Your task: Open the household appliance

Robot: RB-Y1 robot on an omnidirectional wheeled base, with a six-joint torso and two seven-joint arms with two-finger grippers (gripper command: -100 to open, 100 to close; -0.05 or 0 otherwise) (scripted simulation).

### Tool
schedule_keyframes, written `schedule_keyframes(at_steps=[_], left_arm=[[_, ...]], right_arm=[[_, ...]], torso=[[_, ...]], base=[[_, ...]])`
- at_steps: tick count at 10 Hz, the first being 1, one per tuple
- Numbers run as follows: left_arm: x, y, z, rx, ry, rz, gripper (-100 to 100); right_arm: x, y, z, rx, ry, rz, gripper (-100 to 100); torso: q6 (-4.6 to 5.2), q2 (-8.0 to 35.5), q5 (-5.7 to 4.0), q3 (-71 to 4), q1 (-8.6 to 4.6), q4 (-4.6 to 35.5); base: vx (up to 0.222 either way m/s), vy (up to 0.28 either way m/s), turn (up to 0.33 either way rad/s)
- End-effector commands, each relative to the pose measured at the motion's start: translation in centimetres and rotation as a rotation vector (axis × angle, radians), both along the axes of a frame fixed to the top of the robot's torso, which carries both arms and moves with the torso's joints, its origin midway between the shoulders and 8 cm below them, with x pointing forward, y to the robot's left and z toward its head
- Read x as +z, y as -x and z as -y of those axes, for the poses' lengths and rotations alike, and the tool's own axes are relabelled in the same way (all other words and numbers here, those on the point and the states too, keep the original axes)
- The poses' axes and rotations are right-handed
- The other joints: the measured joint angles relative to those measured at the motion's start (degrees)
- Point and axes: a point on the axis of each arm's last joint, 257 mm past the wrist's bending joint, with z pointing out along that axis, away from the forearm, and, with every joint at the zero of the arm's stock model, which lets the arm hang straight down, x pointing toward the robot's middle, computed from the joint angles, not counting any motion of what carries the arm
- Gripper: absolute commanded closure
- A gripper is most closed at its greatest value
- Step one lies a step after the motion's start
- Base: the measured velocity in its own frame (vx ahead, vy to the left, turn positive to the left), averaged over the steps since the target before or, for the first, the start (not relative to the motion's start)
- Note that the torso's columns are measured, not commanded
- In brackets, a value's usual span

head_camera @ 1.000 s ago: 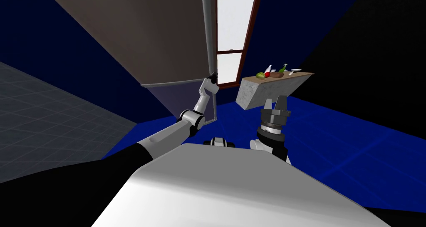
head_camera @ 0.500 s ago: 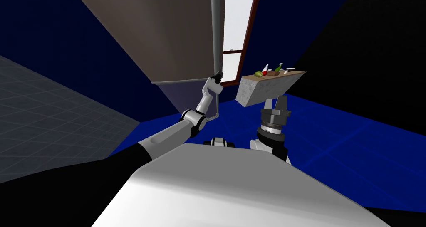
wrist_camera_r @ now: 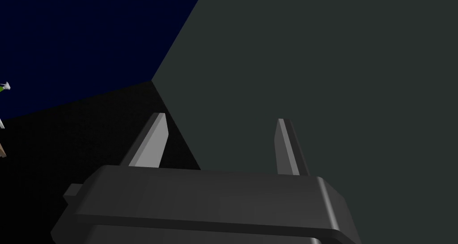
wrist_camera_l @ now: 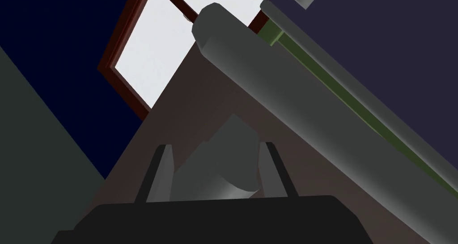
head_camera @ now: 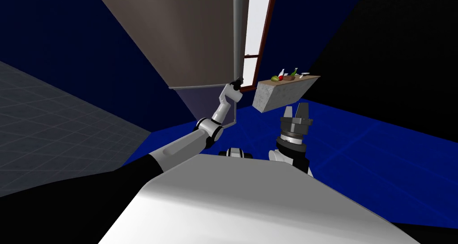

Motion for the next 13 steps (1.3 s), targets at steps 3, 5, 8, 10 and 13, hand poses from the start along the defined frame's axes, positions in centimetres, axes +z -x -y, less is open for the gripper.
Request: schedule_keyframes(at_steps=[3, 5, 8, 10, 13], left_arm=[[0.1, 0.8, 2.6, -0.062, 0.001, 0.002, 100], [0.2, 1.1, 3.6, -0.085, 0.001, 0.003, 100], [0.3, 1.7, 5.5, -0.131, 0.001, 0.004, 100], [0.4, 2.1, 6.5, -0.154, 0.001, 0.004, 100], [0.4, 2.8, 8.3, -0.199, 0.0, 0.004, 100]], right_arm=[[0.0, 0.0, 0.0, 0.0, 0.0, 0.0, 0], [0.0, 0.0, 0.0, 0.0, 0.0, 0.0, 0], [0.0, 0.0, 0.0, 0.0, 0.0, 0.0, 0], [0.0, 0.0, 0.0, 0.0, 0.0, 0.0, 0], [0.0, 0.0, 0.0, 0.0, 0.0, 0.0, 0]], torso=[[-0.37, -0.18, 0.1, -0.1, 0.09, 0.14], [-0.3, 0.04, 0.16, 0.03, 0.31, 0.12], [-0.18, -0.01, 0.08, 0.0, 0.1, 0.14], [-0.28, -0.07, 0.11, -0.04, 0.18, 0.18], [-0.08, 0.04, 0.01, 0.04, -0.03, 0.14]], base=[[-0.172, 0.204, -0.092], [-0.211, 0.207, -0.114], [-0.201, 0.188, -0.098], [-0.17, 0.193, -0.084], [-0.204, 0.173, -0.086]])
